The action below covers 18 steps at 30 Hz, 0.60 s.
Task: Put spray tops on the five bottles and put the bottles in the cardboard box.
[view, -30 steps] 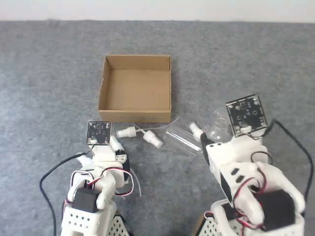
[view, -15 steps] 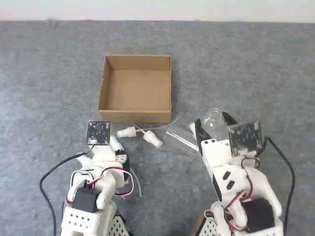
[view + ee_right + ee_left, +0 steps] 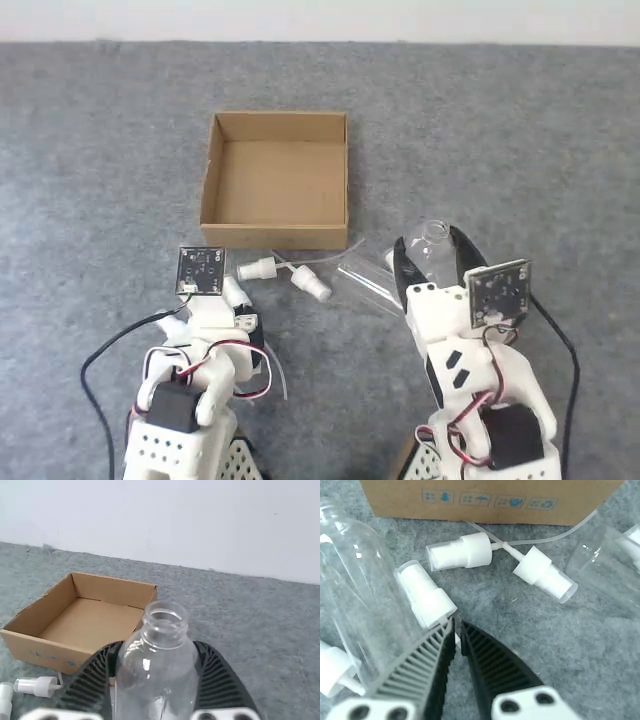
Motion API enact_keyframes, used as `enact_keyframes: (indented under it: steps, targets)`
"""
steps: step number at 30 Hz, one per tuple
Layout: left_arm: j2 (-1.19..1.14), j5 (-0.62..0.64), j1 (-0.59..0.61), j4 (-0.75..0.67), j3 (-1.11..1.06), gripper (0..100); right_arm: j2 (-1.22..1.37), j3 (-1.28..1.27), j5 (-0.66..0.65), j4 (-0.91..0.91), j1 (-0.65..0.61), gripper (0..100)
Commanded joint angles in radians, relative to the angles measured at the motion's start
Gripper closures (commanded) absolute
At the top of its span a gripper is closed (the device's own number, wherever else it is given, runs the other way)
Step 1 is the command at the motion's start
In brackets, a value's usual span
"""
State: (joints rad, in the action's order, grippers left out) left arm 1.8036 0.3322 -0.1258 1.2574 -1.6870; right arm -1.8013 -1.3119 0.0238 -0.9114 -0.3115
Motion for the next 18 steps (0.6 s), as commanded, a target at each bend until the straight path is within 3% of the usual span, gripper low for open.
enact_keyframes:
  steps: [1, 18]
  targets:
    - [0.018, -0.003, 0.005, 0.006, 0.002, 99, -0.015, -0.011, 0.041, 0.018, -0.008, 97.2]
    - [0.018, -0.003, 0.005, 0.006, 0.002, 99, -0.015, -0.164, 0.055, 0.048, -0.002, 97.2]
